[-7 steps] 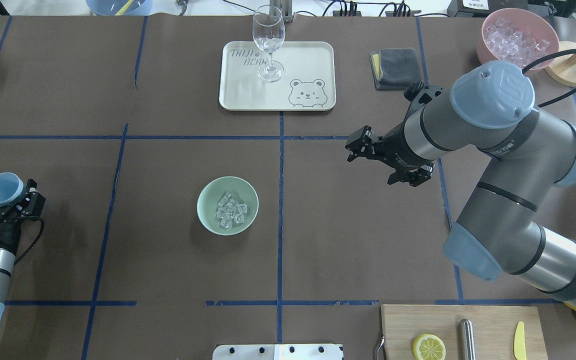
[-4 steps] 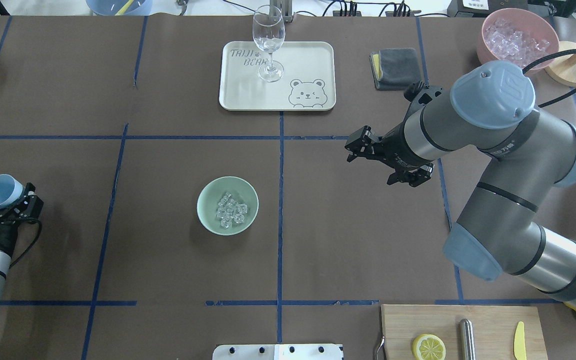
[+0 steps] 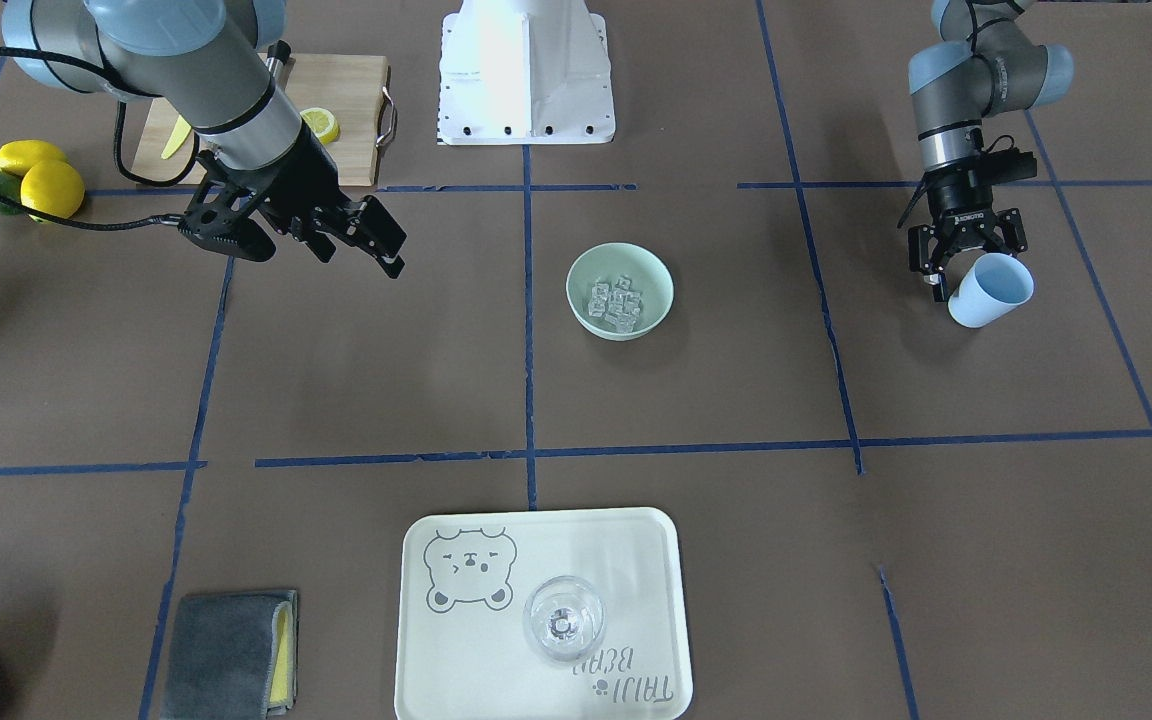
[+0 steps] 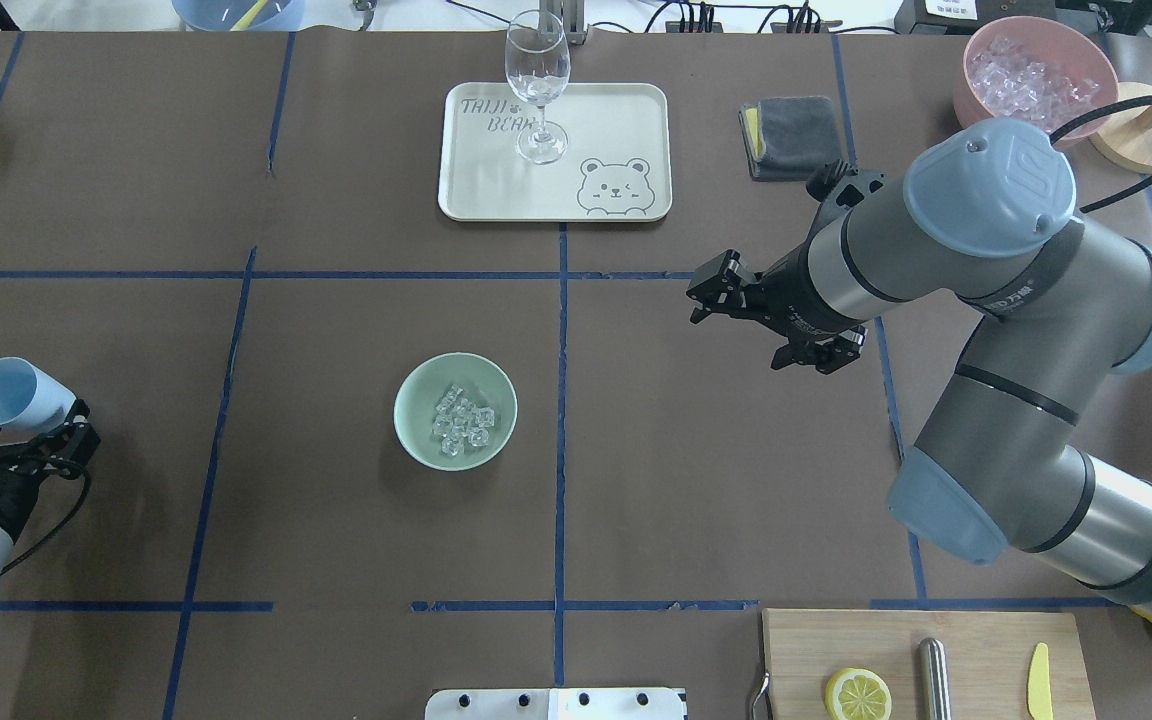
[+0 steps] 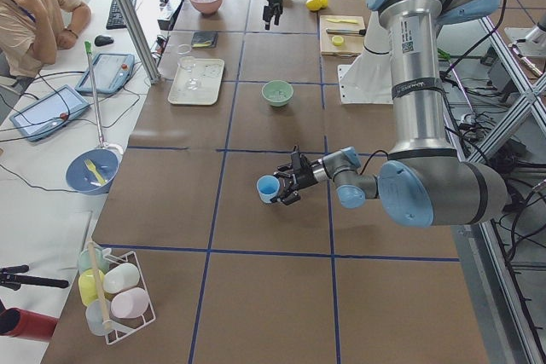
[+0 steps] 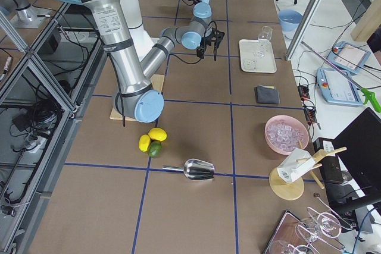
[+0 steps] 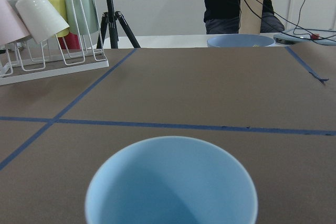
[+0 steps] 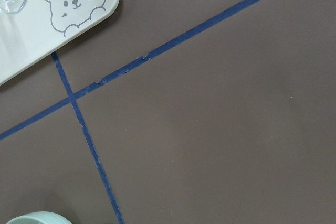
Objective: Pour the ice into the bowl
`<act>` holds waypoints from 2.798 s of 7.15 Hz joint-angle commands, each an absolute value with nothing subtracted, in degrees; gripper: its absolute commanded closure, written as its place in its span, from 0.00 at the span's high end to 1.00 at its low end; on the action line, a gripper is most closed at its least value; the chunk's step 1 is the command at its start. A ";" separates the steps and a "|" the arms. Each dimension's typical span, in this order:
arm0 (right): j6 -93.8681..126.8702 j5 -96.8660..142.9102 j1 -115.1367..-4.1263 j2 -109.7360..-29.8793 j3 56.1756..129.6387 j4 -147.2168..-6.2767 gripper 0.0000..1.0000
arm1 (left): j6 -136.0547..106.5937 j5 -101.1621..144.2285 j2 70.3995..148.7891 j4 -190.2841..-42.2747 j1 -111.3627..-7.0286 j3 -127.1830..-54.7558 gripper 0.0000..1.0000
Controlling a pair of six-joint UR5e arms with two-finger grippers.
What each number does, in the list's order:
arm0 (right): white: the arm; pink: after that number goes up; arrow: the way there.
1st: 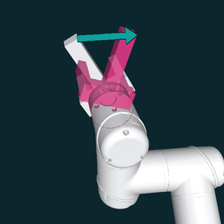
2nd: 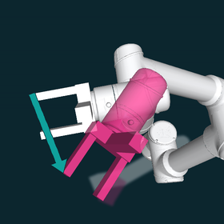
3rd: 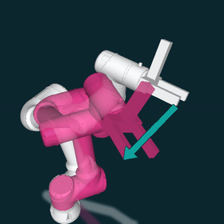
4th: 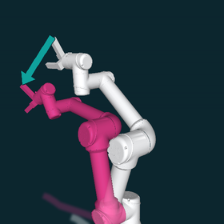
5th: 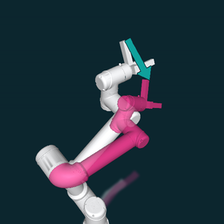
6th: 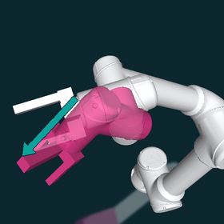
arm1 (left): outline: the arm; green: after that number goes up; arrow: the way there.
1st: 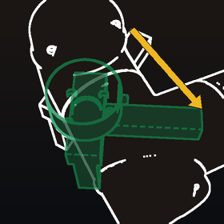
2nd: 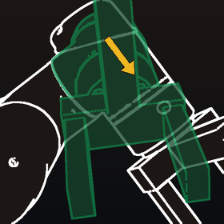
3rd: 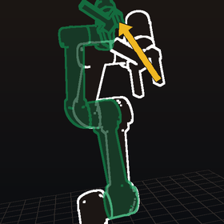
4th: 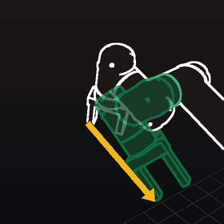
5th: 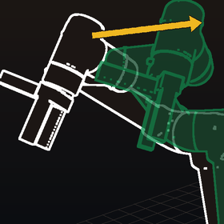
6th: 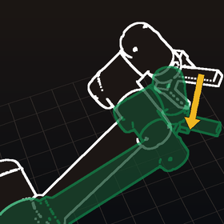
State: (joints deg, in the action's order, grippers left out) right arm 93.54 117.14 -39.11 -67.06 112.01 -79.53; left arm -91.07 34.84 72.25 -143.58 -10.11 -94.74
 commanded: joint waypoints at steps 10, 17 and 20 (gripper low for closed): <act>93.60 116.81 -37.63 -67.15 112.33 -79.54 1.00 | -72.02 43.76 52.40 -176.17 -5.09 -98.88 1.00; 93.43 101.79 -24.97 -51.88 99.79 -79.19 1.00 | -38.93 93.55 58.60 -179.57 -49.35 -98.09 1.00; 89.04 101.51 -23.38 -43.80 88.20 -79.54 1.00 | -27.39 113.95 69.22 -157.49 -66.14 -98.18 1.00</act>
